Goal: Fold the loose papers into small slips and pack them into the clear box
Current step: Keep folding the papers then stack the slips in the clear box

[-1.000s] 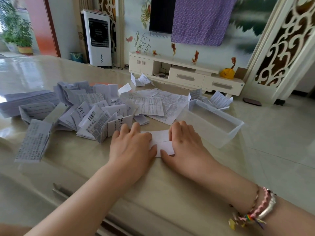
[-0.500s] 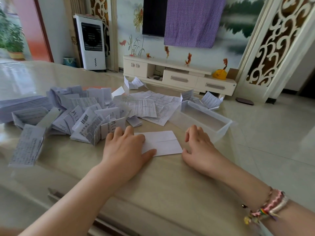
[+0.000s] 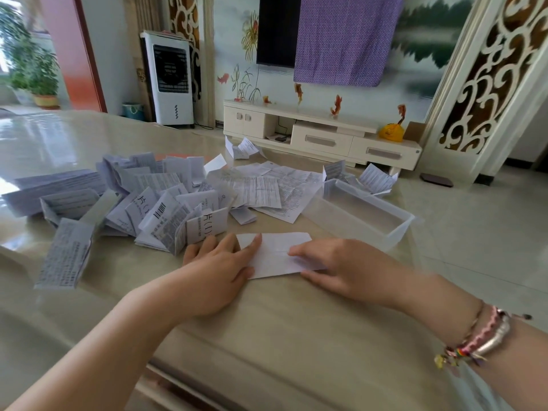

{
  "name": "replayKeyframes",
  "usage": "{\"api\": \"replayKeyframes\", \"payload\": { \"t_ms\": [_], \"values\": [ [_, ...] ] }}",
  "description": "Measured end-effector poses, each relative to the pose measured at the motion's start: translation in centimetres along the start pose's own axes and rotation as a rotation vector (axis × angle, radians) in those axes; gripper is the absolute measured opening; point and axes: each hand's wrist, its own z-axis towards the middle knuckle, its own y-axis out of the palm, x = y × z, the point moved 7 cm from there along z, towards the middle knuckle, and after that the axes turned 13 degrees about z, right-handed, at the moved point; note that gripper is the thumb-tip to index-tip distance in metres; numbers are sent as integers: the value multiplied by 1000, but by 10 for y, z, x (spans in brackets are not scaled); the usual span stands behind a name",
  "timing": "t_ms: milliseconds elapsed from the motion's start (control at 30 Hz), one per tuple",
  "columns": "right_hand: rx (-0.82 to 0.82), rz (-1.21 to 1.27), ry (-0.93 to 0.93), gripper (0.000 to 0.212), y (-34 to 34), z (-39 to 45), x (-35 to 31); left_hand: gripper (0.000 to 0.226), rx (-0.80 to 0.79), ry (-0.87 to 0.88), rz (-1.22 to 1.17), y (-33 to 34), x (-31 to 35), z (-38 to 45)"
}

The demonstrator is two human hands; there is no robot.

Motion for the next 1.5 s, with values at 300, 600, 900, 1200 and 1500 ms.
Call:
{"api": "replayKeyframes", "payload": {
  "t_ms": [300,600,900,1200,1500],
  "values": [
    [225,278,147,19,-12,17,11,57,89,-77,-249,-6,-7,3],
    [194,380,463,15,5,57,40,19,350,-361,-562,-13,-21,30],
    [200,127,468,17,17,64,41,19,303,-381,-290,-14,-11,34],
    [162,-29,474,18,20,65,35,17,286,-376,-178,-16,-7,32],
    [290,-127,401,36,11,61,24,7,352,-207,-171,-20,6,38]
  ]
}}
